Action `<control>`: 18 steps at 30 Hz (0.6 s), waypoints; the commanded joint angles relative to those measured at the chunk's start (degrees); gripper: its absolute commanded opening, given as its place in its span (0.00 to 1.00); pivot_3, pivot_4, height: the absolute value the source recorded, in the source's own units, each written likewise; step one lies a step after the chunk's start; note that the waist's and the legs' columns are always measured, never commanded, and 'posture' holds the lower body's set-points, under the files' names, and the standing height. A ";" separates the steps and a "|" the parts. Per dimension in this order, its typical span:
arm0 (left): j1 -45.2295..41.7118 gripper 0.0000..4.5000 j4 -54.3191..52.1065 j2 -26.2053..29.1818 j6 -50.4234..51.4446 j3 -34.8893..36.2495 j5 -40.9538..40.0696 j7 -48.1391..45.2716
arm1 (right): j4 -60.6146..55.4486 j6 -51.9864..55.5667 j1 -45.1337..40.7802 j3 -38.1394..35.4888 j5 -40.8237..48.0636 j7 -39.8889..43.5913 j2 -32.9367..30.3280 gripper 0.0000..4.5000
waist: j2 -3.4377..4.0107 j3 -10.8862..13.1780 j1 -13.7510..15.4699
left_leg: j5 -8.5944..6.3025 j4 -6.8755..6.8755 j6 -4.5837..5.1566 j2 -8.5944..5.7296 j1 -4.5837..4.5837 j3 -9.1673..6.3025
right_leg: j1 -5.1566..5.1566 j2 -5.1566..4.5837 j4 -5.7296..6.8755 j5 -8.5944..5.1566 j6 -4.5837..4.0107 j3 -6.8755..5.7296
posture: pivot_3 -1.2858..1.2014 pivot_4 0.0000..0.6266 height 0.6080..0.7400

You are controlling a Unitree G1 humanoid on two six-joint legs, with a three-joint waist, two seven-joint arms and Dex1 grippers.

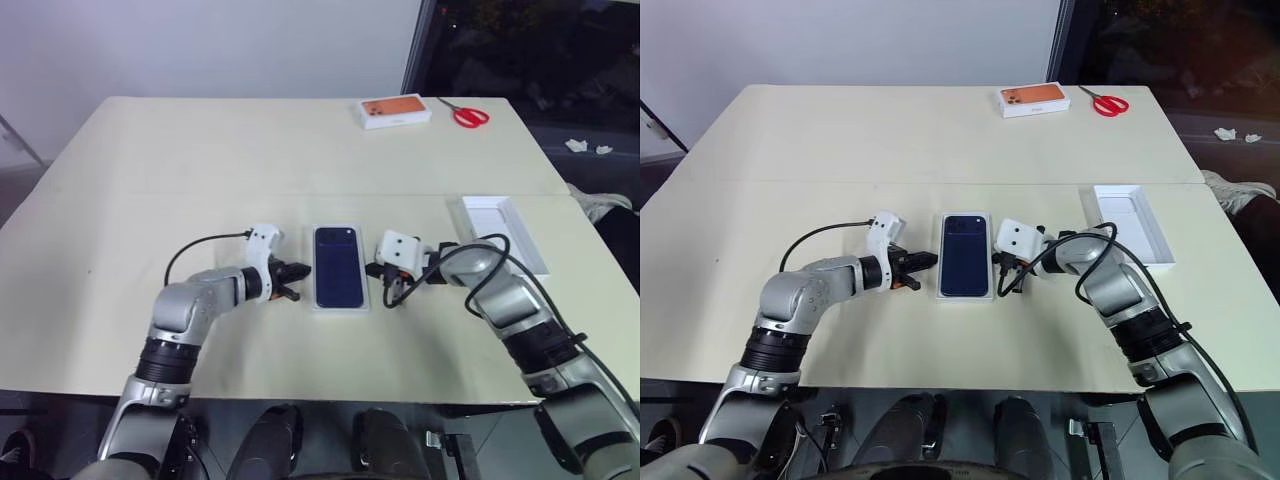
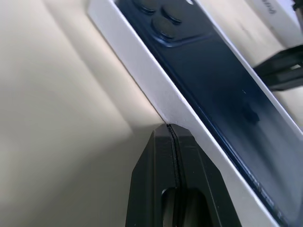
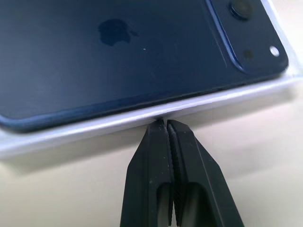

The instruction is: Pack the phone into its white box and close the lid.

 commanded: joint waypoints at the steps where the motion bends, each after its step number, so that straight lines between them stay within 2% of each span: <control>1: -0.14 0.00 -0.04 -1.93 1.70 -5.03 -0.07 -2.11 | -4.45 0.45 1.91 -1.01 2.20 2.72 -1.55 0.03 | 0.00 0.00 0.41 | 0.00 -0.01 0.00 0.00 0.00 0.00 | 0.00 0.00 -0.01 0.00 0.00 -0.01 | 0.52 0.24 1.00; 10: -3.27 0.00 3.74 -5.08 0.01 -8.12 2.66 -3.76 | -4.77 -0.79 4.92 -3.40 1.83 4.27 -6.75 0.03 | 0.00 0.00 0.91 | -0.02 0.06 0.03 0.00 0.00 -0.02 | 0.10 -0.01 -0.06 -0.01 0.01 -0.08 | 0.52 0.24 1.00; 18: -2.97 0.00 3.28 -2.90 -0.85 -7.65 4.01 -6.19 | -4.64 -2.26 5.16 -3.52 0.78 3.61 -7.61 0.03 | -0.01 0.01 0.62 | -0.03 0.07 0.04 0.02 0.00 -0.01 | 0.10 -0.01 -0.07 -0.01 0.01 -0.07 | 0.52 0.24 1.00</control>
